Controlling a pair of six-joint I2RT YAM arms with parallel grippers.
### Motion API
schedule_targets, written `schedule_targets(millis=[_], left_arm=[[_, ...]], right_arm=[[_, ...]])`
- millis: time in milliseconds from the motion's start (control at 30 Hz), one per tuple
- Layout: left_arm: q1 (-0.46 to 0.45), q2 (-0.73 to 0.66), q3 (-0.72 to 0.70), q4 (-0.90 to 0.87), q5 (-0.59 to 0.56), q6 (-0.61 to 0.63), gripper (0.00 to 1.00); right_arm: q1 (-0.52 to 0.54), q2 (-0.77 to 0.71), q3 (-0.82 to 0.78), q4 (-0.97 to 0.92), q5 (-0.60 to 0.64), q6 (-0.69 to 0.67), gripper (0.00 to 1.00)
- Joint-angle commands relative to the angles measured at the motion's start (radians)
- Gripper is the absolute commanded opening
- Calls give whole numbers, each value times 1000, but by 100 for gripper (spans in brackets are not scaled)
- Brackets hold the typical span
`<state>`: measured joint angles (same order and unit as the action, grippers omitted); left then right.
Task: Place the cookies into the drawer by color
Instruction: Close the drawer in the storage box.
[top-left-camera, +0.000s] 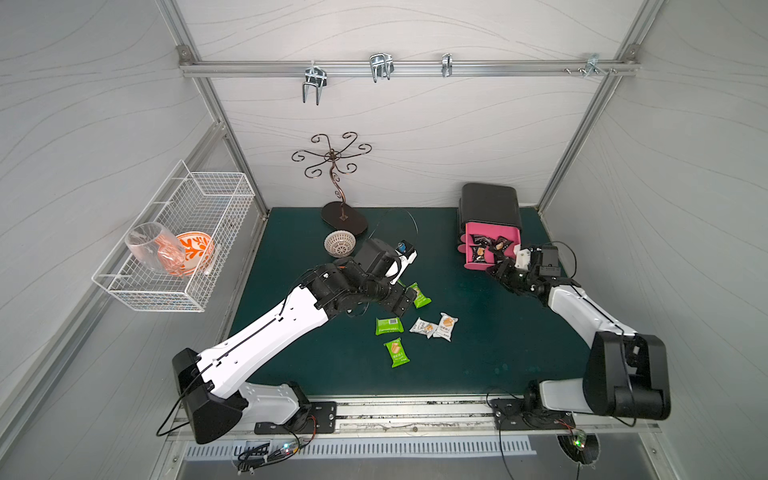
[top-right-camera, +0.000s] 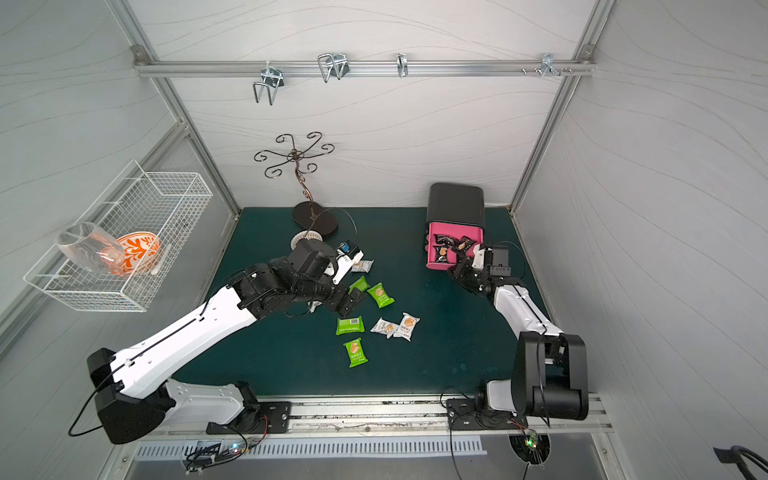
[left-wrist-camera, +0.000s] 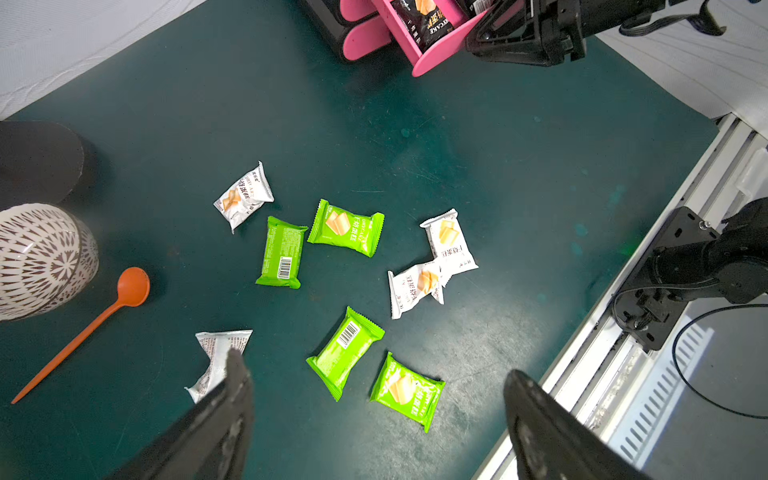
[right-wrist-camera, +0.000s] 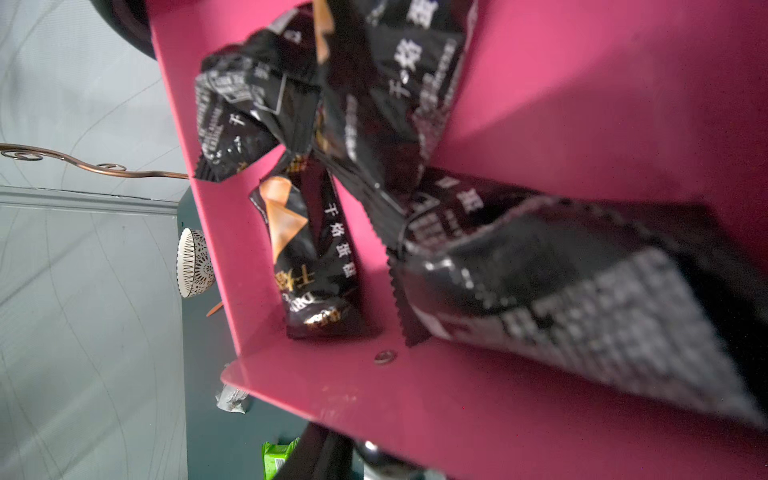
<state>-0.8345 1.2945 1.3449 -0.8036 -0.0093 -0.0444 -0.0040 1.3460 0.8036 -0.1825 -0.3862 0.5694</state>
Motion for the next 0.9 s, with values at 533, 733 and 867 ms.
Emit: schedule_targets(millis=[533, 733, 867], left_arm=[[-15, -36, -4, 38, -22, 23, 95], [-14, -36, -6, 35, -30, 28, 95], [-14, -38, -3, 34, -37, 32, 95]], right_arm=[[5, 230, 299, -66, 75, 90, 19], [7, 321, 389, -55, 63, 93, 28], [7, 315, 434, -87, 68, 83, 39]])
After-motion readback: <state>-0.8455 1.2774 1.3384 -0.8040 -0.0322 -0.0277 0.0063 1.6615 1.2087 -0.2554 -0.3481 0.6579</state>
